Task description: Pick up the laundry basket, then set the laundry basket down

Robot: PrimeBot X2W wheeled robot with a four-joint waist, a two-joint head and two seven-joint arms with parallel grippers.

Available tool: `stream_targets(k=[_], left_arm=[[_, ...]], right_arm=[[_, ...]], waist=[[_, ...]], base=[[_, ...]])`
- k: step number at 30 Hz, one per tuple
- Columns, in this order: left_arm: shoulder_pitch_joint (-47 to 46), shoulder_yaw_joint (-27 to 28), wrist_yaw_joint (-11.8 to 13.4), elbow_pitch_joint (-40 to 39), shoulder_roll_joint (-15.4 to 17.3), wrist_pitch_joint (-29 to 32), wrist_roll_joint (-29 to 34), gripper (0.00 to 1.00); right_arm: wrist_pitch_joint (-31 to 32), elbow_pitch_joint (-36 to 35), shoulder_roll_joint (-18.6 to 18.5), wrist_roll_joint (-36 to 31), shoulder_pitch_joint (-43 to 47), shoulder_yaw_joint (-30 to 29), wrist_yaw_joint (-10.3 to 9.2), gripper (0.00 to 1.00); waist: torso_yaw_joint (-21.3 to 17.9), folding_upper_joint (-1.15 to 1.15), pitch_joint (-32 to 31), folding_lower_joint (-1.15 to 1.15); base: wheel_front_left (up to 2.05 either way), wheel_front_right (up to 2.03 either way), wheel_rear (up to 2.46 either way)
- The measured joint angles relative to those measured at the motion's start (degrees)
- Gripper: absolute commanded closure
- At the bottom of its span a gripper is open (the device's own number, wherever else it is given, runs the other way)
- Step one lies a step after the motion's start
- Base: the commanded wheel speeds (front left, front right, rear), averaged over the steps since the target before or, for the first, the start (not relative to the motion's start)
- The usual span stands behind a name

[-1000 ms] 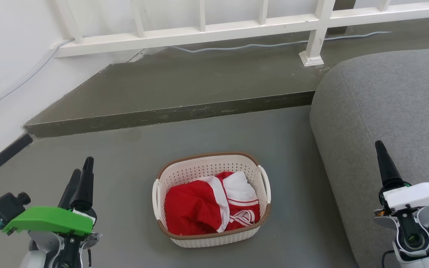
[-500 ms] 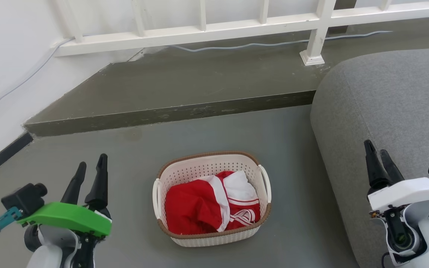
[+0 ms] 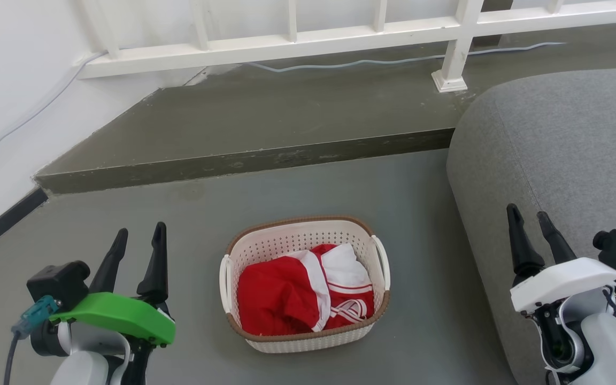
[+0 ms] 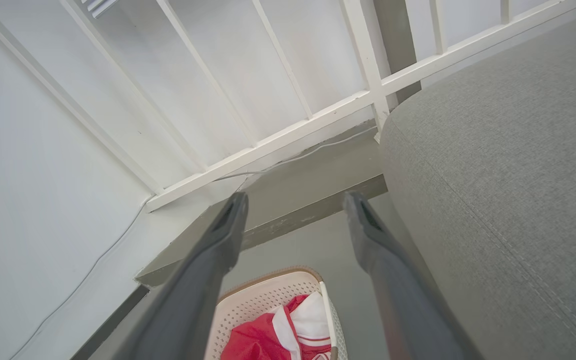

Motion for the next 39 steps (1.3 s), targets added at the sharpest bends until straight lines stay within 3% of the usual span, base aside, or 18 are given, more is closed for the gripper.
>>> stream_targets(k=[24,39], left_arm=[[0.2,-3.9,3.7,1.4,-0.3,-4.5,14.6,0.00],[0.6,-5.2,5.4,3.8,-1.2,-6.5,19.8,0.00]], right_arm=[[-4.5,1.8,-0.9,-17.5,-0.1,5.6,-3.49,0.00],[-6.5,2.7,-0.8,-23.9,-0.2,7.1,-4.99,0.00]], waist=[[0.2,0.00,0.4,0.00],[0.2,0.00,0.4,0.00]], base=[[0.00,0.00,0.00],[0.00,0.00,0.00]])
